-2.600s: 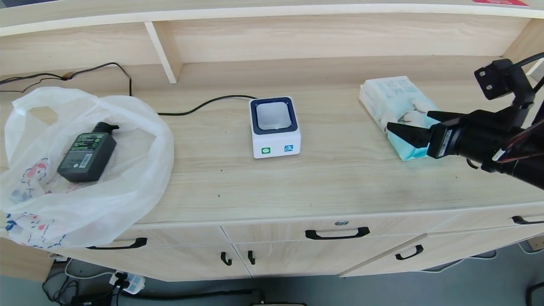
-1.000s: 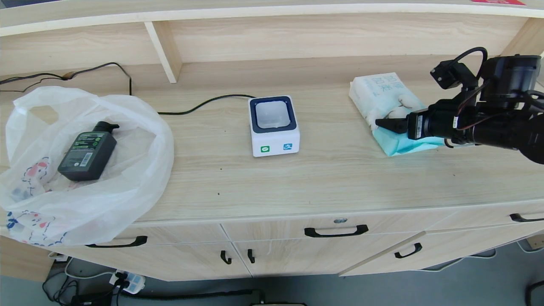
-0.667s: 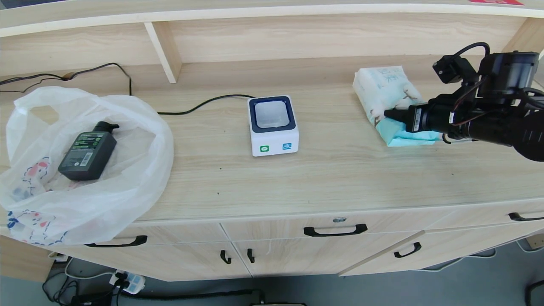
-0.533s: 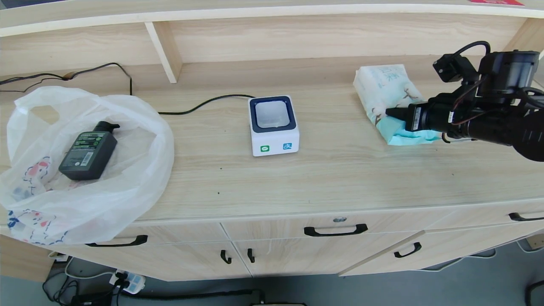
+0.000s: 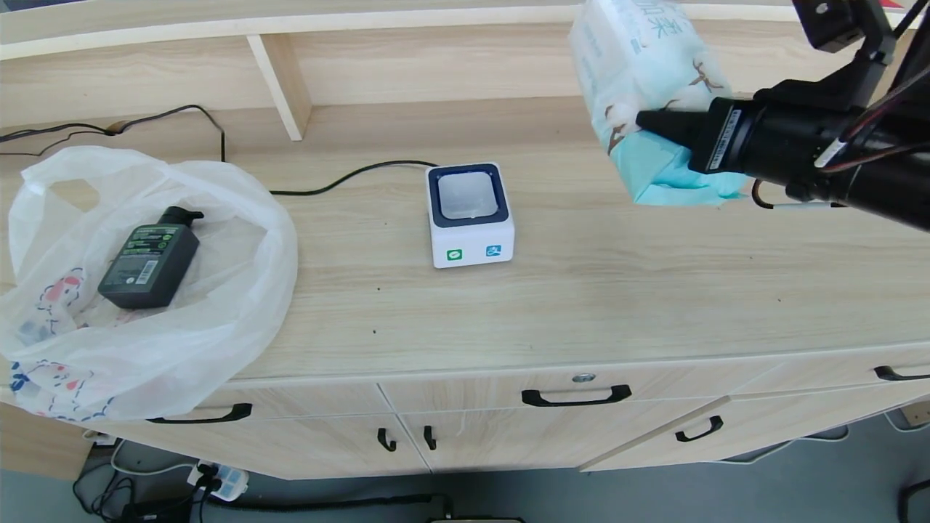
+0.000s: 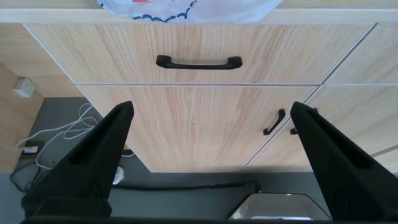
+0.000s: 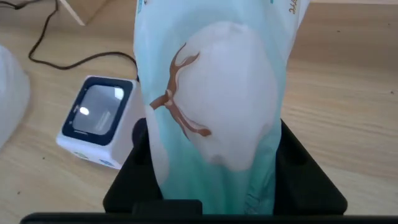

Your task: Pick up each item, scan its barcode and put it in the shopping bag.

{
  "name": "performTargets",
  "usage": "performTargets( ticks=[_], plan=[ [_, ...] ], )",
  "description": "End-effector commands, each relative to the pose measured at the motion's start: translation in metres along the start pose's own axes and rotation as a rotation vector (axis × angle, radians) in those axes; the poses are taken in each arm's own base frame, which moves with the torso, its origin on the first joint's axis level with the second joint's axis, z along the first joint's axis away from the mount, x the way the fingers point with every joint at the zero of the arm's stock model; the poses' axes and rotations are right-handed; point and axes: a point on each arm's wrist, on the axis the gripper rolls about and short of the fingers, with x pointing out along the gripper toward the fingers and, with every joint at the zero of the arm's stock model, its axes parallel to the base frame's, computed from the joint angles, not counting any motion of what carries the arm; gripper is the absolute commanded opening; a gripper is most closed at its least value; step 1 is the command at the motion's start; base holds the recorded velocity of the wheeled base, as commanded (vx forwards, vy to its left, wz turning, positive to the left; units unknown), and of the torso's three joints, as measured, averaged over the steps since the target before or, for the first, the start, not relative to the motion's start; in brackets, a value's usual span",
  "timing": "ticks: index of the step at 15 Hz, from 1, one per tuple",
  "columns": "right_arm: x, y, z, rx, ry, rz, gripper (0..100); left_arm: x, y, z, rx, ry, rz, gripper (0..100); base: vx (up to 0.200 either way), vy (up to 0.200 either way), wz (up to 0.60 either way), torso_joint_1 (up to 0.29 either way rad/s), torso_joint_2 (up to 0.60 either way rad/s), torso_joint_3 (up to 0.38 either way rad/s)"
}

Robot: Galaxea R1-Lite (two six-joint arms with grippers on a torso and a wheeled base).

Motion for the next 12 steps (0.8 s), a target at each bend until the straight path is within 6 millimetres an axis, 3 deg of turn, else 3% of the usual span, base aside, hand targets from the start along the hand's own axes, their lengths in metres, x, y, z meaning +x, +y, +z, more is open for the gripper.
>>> performTargets(
  ticks=[1, 2, 5, 8, 12],
  plan=[
    [-0.065, 0.054, 0.015, 0.085, -0.074, 0.151, 0, 0.000, 0.000, 0.000, 0.003, -0.002, 0.001, 100, 0.000, 0.000, 0.00, 0.000, 0.00, 0.000],
    [-0.082, 0.061, 0.009, 0.087, -0.062, 0.193, 0, 0.000, 0.000, 0.000, 0.014, -0.002, 0.001, 100, 0.000, 0.000, 0.00, 0.000, 0.00, 0.000],
    [-0.115, 0.055, -0.012, 0.063, -0.023, 0.197, 0, 0.000, 0.000, 0.000, 0.026, -0.002, 0.001, 100, 0.000, 0.000, 0.00, 0.000, 0.00, 0.000],
    [-0.153, 0.046, -0.052, 0.098, 0.065, 0.190, 0, 0.000, 0.000, 0.000, 0.026, -0.003, 0.001, 100, 0.000, 0.000, 0.00, 0.000, 0.00, 0.000],
    [-0.173, 0.041, -0.076, 0.177, 0.121, 0.182, 0, 0.000, 0.000, 0.000, 0.028, -0.003, 0.001, 100, 0.000, 0.000, 0.00, 0.000, 0.00, 0.000]
  ],
)
